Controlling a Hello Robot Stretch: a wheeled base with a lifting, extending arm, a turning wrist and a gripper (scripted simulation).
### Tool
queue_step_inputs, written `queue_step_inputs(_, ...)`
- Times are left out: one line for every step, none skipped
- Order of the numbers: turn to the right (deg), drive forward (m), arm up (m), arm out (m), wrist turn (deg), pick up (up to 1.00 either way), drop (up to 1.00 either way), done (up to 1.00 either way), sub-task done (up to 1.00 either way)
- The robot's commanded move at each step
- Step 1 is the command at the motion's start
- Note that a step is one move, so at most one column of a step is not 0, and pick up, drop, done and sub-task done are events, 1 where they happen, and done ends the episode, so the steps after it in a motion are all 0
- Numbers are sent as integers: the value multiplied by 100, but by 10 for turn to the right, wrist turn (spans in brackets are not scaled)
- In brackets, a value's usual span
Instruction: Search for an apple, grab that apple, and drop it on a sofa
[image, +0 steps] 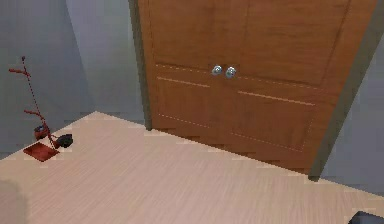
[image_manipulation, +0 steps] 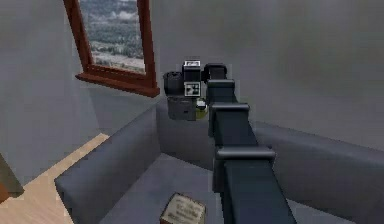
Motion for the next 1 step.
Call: queue_step_inputs(0, 0, 0, 0, 300, 0, 0, 0, 0)
